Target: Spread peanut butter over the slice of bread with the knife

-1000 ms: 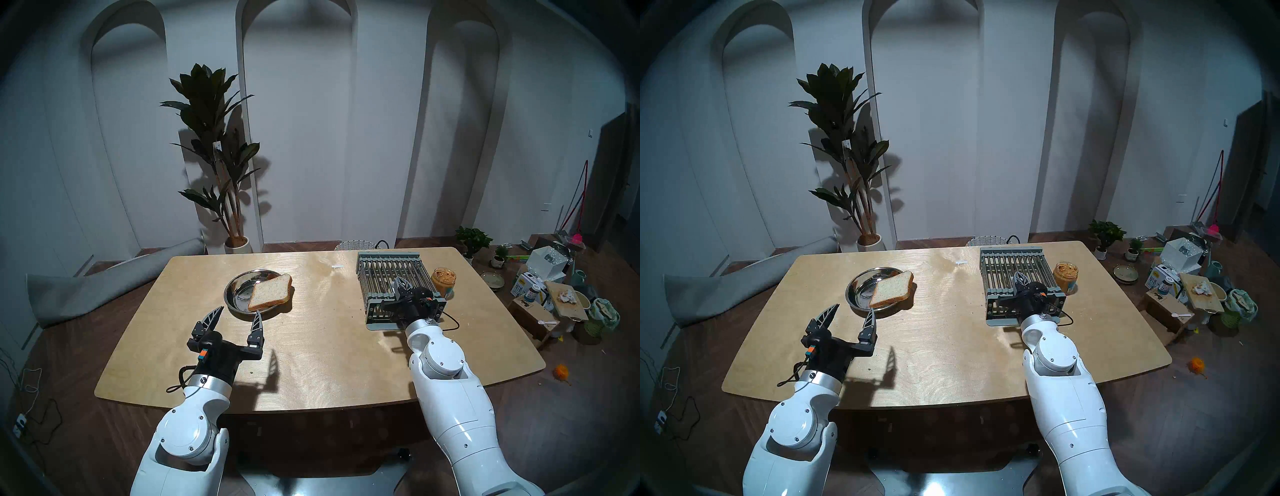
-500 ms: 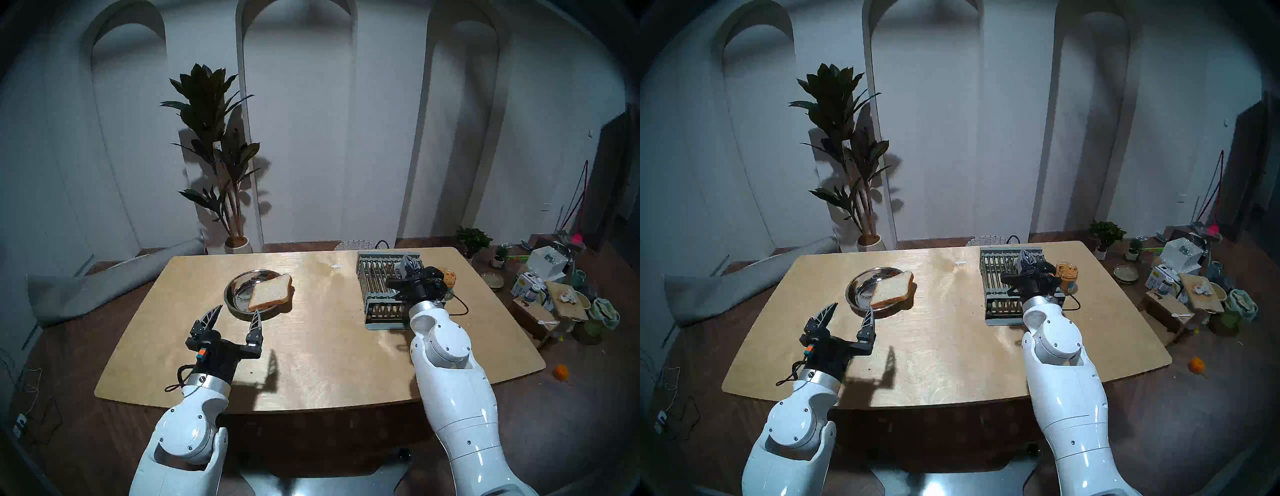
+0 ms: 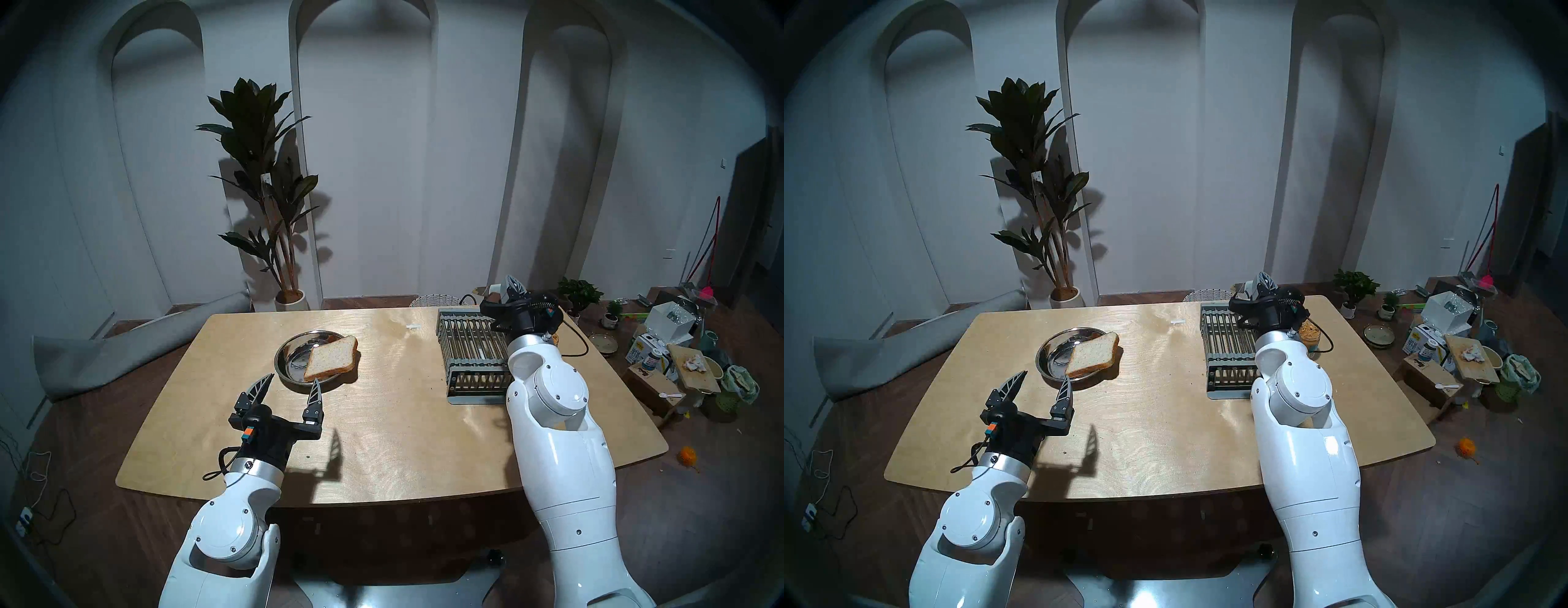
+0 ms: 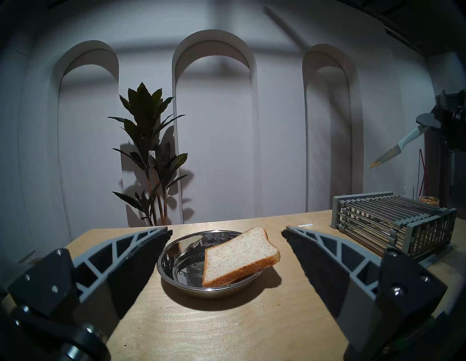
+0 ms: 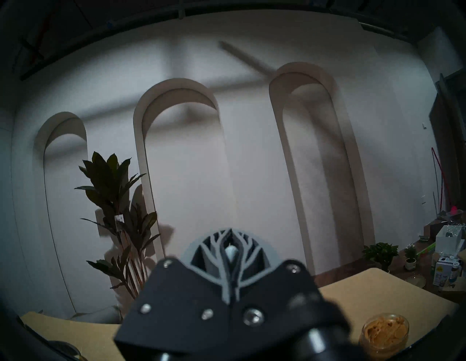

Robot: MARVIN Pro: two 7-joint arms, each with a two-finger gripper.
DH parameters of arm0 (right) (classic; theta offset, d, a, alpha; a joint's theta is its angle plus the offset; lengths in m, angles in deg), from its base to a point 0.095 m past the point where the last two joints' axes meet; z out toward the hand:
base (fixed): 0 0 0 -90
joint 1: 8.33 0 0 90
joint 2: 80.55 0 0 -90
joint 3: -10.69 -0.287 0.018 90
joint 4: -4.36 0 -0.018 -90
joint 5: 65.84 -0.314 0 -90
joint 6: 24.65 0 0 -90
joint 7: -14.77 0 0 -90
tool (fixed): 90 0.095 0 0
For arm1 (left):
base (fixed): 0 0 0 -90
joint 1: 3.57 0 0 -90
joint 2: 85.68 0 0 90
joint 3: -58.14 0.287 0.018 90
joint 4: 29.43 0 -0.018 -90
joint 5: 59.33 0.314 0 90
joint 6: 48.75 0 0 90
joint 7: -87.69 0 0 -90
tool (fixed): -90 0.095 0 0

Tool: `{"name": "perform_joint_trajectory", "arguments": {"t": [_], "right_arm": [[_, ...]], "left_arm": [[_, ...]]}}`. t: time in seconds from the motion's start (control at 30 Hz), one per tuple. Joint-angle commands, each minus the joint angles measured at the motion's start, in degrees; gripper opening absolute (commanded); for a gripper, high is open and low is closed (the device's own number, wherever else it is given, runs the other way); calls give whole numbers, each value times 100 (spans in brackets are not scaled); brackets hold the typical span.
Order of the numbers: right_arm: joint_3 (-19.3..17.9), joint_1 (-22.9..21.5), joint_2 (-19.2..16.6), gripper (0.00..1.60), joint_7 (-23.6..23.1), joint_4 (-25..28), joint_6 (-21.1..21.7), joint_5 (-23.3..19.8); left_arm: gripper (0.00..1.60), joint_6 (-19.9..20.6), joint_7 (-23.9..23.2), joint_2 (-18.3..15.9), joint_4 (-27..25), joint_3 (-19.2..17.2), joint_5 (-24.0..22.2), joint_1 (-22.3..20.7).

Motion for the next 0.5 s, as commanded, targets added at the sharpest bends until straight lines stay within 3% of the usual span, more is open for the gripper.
{"name": "perform_joint_trajectory", "arguments": {"t": [0.0, 0.2, 0.4, 0.47], "right_arm": [[-79, 4, -394, 0, 184, 656, 694, 318], [-294, 60, -736, 0, 117, 913, 1492, 333], [-393, -39, -1061, 0, -66, 1015, 1977, 347], [-462, -131, -1311, 0, -287, 1070, 2453, 341]], "left_arm": [[160, 0, -94, -40, -80, 43, -42, -119], [160, 16, -177, -69, -9, 77, -120, -230], [160, 63, -255, -99, 61, 127, -192, -335], [160, 63, -324, -129, 99, 156, -252, -406]]}}
